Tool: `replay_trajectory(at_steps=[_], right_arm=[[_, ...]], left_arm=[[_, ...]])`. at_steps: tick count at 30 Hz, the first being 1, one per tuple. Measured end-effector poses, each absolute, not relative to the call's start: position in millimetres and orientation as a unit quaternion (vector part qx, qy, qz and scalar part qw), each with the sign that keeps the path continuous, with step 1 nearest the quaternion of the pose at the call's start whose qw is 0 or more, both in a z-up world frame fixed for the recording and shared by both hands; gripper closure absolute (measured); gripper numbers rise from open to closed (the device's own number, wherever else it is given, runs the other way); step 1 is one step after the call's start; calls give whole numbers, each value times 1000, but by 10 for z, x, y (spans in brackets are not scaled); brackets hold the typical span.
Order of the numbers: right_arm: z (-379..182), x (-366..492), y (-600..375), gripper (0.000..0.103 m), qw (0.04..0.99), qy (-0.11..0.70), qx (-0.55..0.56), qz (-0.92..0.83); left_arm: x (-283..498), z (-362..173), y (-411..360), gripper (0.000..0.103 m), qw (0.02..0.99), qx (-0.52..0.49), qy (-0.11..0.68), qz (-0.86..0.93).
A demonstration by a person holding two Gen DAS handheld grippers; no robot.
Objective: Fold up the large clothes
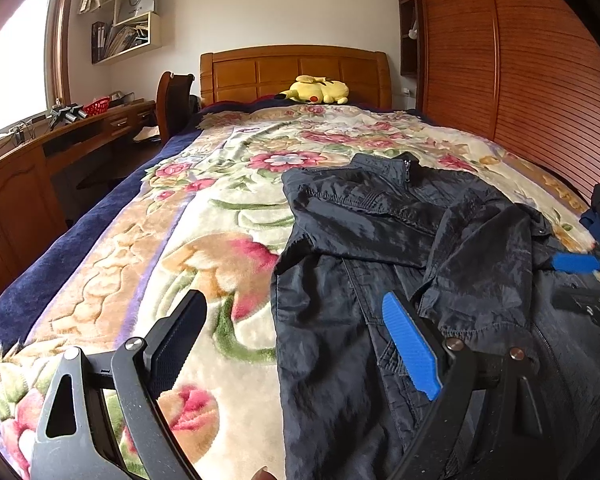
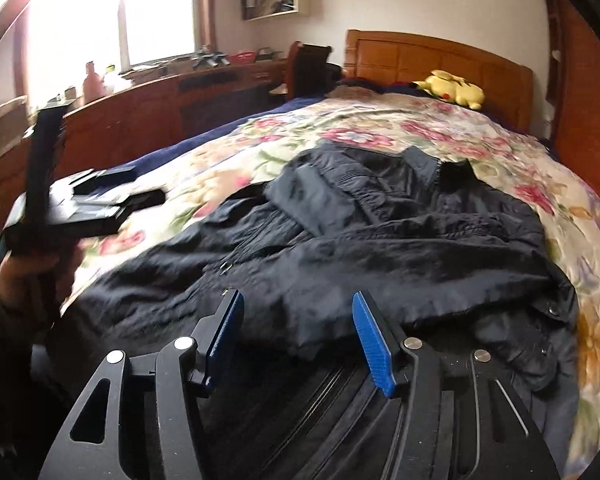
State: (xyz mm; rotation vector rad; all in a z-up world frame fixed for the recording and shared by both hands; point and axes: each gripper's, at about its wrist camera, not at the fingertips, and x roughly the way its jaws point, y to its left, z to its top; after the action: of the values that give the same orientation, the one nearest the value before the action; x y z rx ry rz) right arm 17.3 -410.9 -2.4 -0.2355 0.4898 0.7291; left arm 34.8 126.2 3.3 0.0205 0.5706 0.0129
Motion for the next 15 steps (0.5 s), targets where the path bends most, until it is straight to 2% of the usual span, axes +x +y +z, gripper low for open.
replay_trajectory(at_steps=[8, 15], right_arm=[[-481, 347, -3554, 44, 858, 313, -150, 379], [-387, 142, -3857, 44, 873, 294, -133, 366]], left_arm=[[115, -43, 1316, 13, 958, 7, 286, 11], [-194, -175, 1276, 13, 951, 4, 308, 4]])
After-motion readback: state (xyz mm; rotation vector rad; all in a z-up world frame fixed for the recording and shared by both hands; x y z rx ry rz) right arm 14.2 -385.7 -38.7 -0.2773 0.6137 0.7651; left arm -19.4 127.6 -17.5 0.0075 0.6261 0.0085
